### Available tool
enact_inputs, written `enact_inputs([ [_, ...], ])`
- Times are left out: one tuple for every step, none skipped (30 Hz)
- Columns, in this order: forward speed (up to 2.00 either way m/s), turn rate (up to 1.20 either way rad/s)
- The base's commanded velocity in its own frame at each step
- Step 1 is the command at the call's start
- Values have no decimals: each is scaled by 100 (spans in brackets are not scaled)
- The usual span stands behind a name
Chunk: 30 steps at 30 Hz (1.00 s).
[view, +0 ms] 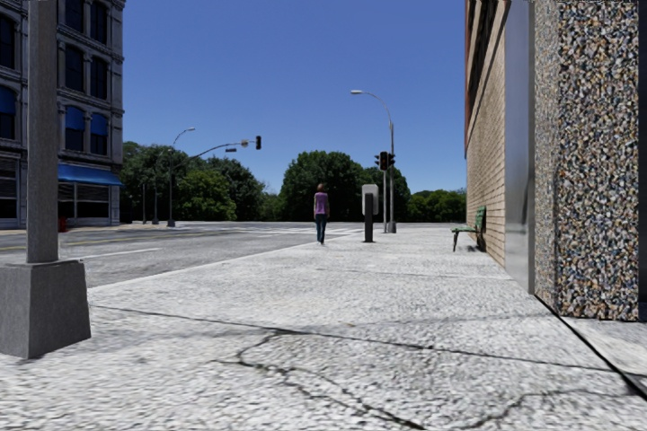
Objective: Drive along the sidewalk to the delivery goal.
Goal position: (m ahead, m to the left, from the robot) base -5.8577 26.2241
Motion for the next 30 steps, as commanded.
enact_inputs([
  [200,-24],
  [200,-25],
  [200,-26],
  [200,-26],
  [200,-26],
  [200,-26],
  [200,-26],
  [200,-26],
  [200,-26],
  [200,-26],
  [200,-26],
  [200,-26],
  [200,-26],
  [200,-26],
  [200,-26],
  [200,-26],
  [200,-26],
  [200,-26],
  [200,-26],
  [200,-26],
  [200,-27],
  [200,-27],
  [200,-29],
  [200,-31],
  [200,-31],
  [200,-33],
  [200,-33],
  [200,-34],
  [200,-34],
  [200,-34],
])
